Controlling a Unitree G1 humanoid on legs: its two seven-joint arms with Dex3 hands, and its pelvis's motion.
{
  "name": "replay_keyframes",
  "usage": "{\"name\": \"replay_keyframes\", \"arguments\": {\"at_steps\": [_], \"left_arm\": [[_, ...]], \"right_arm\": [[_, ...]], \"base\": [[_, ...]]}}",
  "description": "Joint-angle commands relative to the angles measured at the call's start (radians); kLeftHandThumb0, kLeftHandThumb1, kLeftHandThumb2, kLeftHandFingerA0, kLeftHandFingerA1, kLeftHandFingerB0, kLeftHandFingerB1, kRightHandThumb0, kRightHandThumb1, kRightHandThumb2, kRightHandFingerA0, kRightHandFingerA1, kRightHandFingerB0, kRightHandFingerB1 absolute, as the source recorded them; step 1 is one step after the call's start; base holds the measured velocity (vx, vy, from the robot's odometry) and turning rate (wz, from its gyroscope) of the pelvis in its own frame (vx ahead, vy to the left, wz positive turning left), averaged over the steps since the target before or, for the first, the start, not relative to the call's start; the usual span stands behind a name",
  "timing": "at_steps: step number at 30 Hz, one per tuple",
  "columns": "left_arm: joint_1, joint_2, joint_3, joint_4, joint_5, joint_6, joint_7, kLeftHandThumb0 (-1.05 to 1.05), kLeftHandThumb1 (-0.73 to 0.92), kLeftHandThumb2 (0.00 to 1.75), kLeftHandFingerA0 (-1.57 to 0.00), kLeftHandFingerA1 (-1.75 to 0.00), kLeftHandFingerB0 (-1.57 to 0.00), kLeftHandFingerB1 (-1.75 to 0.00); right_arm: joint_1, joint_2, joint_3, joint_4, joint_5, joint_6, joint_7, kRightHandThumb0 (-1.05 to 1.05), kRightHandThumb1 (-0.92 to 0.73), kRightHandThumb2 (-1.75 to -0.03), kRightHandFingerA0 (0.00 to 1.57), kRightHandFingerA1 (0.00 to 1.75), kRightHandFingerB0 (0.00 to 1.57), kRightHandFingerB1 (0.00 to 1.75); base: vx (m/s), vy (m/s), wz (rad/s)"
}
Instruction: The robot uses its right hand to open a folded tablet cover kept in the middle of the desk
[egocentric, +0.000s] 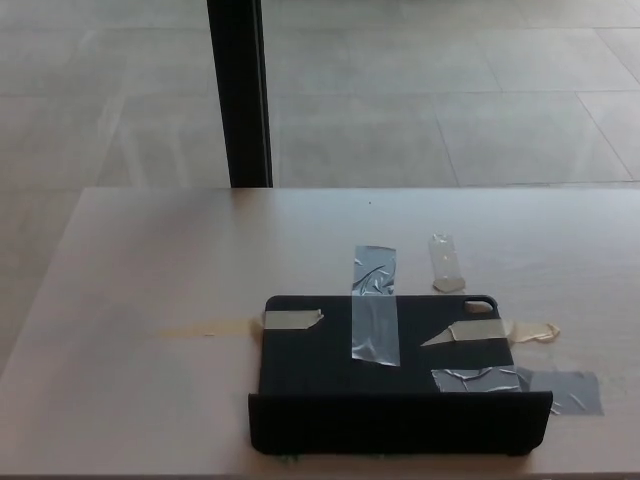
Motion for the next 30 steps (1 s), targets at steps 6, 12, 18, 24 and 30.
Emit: {"name": "replay_keyframes", "arguments": {"at_steps": [6, 12, 18, 24, 30], "left_arm": [[-0.027, 0.064, 0.085, 0.079, -0.102, 0.043, -0.038, -0.76, 0.71, 0.61, -0.46, -0.8, -0.29, -0.56], [-0.025, 0.068, 0.087, 0.082, -0.114, 0.045, -0.042, -0.77, 0.71, 0.63, -0.49, -0.83, -0.27, -0.58], [-0.034, 0.071, 0.076, 0.08, -0.108, 0.047, -0.043, -0.78, 0.72, 0.63, -0.53, -0.86, -0.28, -0.58], [-0.022, 0.066, 0.079, 0.081, -0.113, 0.04, -0.049, -0.78, 0.71, 0.63, -0.48, -0.81, -0.29, -0.59], [-0.032, 0.064, 0.072, 0.083, -0.11, 0.042, -0.043, -0.78, 0.71, 0.62, -0.48, -0.81, -0.29, -0.57]], "right_arm": [[-0.142, -0.082, -0.192, -0.106, 0.21, -0.136, 0.037, -0.71, -0.63, -0.6, 0.6, 0.56, 0.39, 0.34], [-0.225, -0.033, -0.098, -0.493, 0.178, -0.101, 0.024, -0.97, -0.52, -1.01, 1.13, 1.18, 0.4, 0.75], [-0.242, 0.0, 0.109, -0.927, 0.143, -0.041, 0.111, -1.05, -0.67, -0.63, 0.33, 0.81, 0.27, 0.63], [-0.196, -0.033, 0.291, -1.09, 0.021, -0.019, 0.186, -0.83, -0.66, -0.61, 0.41, 0.47, 0.33, 0.3], [-0.158, -0.061, 0.551, -1.181, -0.163, 0.028, 0.256, -0.78, -0.61, -0.59, 0.36, 0.53, 0.34, 0.31]], "base": [[0.0, 0.0, 0.0], [0.0, 0.0, 0.0], [0.0, 0.0, 0.0], [0.0, 0.0, 0.0], [0.0, 0.0, 0.0]]}}
